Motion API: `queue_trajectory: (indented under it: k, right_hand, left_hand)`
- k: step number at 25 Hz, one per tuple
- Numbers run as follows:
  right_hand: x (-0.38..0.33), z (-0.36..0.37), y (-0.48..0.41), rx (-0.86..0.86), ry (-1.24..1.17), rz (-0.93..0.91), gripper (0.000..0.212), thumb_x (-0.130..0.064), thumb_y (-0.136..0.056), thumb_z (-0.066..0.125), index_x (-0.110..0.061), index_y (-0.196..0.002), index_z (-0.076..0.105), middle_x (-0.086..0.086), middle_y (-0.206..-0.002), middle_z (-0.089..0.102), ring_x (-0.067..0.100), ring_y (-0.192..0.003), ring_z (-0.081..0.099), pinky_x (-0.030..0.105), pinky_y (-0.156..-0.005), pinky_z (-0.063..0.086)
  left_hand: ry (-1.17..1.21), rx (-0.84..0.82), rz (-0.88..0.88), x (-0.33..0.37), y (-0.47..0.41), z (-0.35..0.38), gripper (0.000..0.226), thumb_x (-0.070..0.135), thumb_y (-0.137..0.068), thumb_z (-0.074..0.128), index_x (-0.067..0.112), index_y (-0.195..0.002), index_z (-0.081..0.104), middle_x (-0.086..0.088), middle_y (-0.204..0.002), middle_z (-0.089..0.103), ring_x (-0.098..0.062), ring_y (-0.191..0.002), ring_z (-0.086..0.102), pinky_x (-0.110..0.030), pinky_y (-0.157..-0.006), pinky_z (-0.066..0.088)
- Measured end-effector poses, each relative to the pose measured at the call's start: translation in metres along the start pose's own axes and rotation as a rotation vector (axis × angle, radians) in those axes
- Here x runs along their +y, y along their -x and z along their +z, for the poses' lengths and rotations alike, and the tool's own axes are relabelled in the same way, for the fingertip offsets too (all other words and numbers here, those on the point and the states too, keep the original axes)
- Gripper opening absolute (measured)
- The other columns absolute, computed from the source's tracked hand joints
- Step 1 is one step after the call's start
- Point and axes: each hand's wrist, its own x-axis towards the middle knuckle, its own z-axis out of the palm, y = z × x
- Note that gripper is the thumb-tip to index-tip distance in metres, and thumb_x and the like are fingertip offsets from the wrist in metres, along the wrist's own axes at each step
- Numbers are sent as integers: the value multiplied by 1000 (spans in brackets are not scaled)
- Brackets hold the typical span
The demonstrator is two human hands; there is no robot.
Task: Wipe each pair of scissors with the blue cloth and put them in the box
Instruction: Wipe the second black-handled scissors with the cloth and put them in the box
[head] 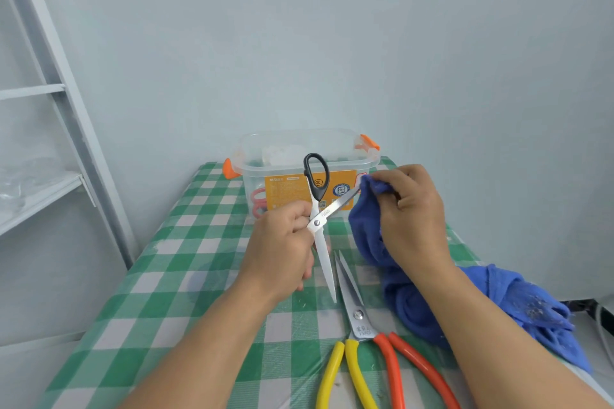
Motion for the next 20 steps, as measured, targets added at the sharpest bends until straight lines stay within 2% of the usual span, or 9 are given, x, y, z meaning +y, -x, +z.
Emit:
queue_trajectory:
  k: [2,4,6,7,9,12,14,16,20]
  right_hand:
    - [1,-6,-3,42,-37,115,26,-5,-96,58,-28,-90,68,-4,-103,57,5,-92,58,10,-82,42]
    - [0,-9,-4,62,-111,186,29,-9,-97,57,-36,-86,61,-3,-105,61,2,-91,59,26,-86,49]
    - [0,-8,-3,39,-155,217,24,-15,-96,57,-37,-86,61,-1,-100,66,12,-92,63,42,-87,52]
    - [-2,-6,-2,21,-178,227,19,-18,-95,56,-35,-87,62,-3,-96,68,17,-91,65,48,-85,54]
    - [-6,-3,1,-11,-217,239,17,-18,-93,55,-34,-87,60,-10,-87,68,22,-88,67,51,-82,55]
    - [-12,-4,5,-51,-259,190,22,-9,-94,58,-29,-85,56,-19,-78,65,13,-80,64,39,-77,55]
    - [-20,-1,10,-137,-291,139,23,-5,-94,61,-26,-84,56,-20,-73,63,8,-69,59,24,-67,48]
    - [-28,5,18,-260,-319,103,22,-6,-93,64,-24,-83,57,-19,-72,62,4,-63,53,17,-60,42]
    - [-31,11,26,-478,-262,-43,9,-21,-88,72,-22,-84,64,-8,-88,60,7,-83,58,15,-73,42]
  left_hand:
    - [48,7,-24,-1,0,0,24,-6,-88,40,0,-97,61,-36,-74,59,-22,-39,45,-28,-39,38]
    - [92,14,-44,0,-1,1,23,3,-85,42,2,-98,60,-39,-78,60,-23,-41,47,-30,-40,40]
    - [134,41,-49,1,-2,1,23,-2,-90,42,11,-92,61,-38,-77,61,-24,-42,49,-30,-41,42]
    - [153,60,-51,0,-2,1,30,-7,-93,40,16,-89,60,-36,-75,61,-24,-43,50,-31,-41,43]
    - [185,66,-53,-1,-3,1,32,-11,-95,38,13,-92,58,-33,-78,61,-23,-44,53,-31,-42,44]
    - [242,79,-43,-1,-4,1,20,-11,-96,39,-1,-100,56,-28,-83,62,-24,-49,59,-31,-41,46]
    - [292,87,-33,0,-4,0,20,-11,-96,41,1,-98,57,-15,-77,63,-24,-54,62,-31,-40,48]
    - [315,73,-24,1,-3,2,21,-10,-96,42,5,-92,56,-8,-72,63,-22,-58,63,-31,-41,49]
    - [303,74,-21,-1,-2,6,25,-10,-95,43,9,-85,54,-9,-72,63,-19,-60,58,-35,-45,51]
